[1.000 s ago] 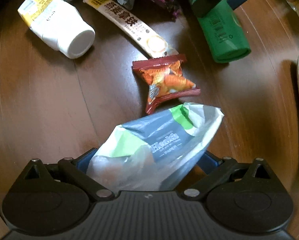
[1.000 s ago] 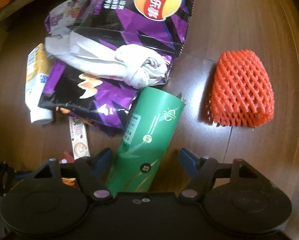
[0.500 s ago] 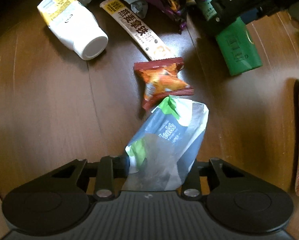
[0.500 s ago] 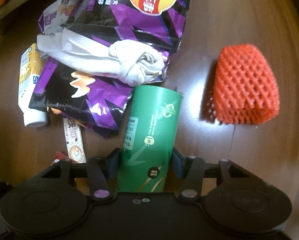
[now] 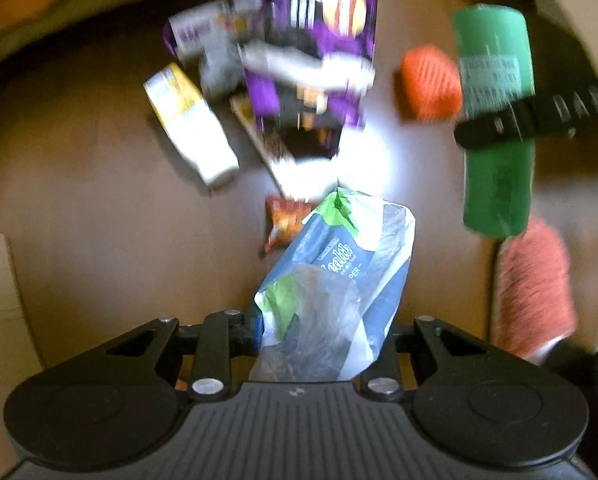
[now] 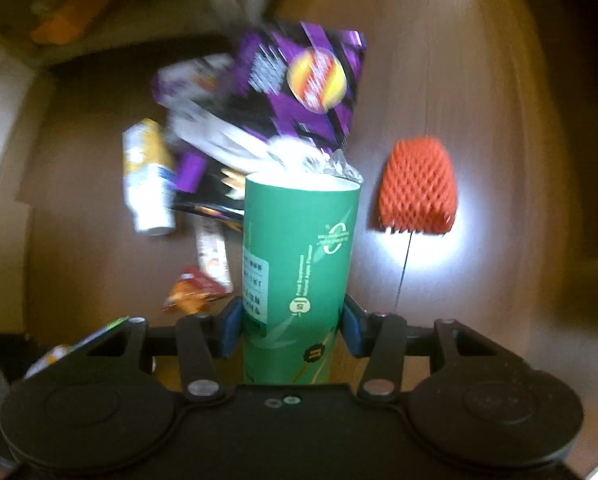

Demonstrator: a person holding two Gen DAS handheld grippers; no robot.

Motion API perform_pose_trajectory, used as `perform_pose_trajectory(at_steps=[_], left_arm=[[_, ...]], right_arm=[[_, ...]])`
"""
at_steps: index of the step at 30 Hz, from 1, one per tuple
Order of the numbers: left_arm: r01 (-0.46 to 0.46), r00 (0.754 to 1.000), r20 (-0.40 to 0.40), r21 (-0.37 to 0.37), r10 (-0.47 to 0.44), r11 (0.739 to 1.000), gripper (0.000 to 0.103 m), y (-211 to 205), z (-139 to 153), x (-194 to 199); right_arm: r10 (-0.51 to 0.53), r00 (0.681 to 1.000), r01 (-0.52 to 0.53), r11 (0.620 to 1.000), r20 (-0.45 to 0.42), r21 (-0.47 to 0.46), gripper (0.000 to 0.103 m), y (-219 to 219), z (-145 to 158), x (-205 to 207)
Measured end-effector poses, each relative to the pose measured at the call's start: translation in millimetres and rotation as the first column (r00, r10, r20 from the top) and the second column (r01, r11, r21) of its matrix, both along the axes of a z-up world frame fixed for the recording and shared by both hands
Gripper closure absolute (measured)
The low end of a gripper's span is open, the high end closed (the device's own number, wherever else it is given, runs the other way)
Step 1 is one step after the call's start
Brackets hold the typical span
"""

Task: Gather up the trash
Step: 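Lift the green cup and plastic wrapper up over the wastebasket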

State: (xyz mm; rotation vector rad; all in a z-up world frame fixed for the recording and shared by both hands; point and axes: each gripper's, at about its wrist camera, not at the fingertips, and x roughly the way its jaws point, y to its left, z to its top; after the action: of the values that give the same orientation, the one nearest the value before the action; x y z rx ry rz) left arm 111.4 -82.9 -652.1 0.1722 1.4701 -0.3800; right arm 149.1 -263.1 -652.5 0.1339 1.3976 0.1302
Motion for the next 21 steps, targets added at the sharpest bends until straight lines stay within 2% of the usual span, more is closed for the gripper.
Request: perform_pose_trajectory(at_steps=[5, 11, 15, 21], left_arm=[[-0.066, 0.995, 0.070, -0.028, 0.068, 0.997, 0.075, 3.3, 99.9, 24.0], [-0.154, 0.978, 0.132, -0.063, 0.161, 0.986, 0.075, 11.9, 205.7, 49.6], [-0.228, 0.957, 0.160, -0.101, 0.242, 0.968, 0.075, 22.3, 281.2, 65.0], [-0.285, 0.916, 0.241, -0.171, 0.320, 0.943, 0.075, 38.5, 391.3, 100.7]], right_arm=[[0.068, 0.996, -0.069, 0.998, 0.059, 0.006, 0.054, 4.5, 101.9, 4.5], [0.083, 0.989, -0.087, 0.996, 0.120, 0.029, 0.054, 15.0, 213.0, 17.7], [0.136, 0.975, -0.142, 0.990, 0.175, 0.020, 0.054, 26.2, 290.8, 28.9], [0.139, 0.953, -0.159, 0.986, 0.270, 0.053, 0.054, 33.0, 398.5, 49.3]])
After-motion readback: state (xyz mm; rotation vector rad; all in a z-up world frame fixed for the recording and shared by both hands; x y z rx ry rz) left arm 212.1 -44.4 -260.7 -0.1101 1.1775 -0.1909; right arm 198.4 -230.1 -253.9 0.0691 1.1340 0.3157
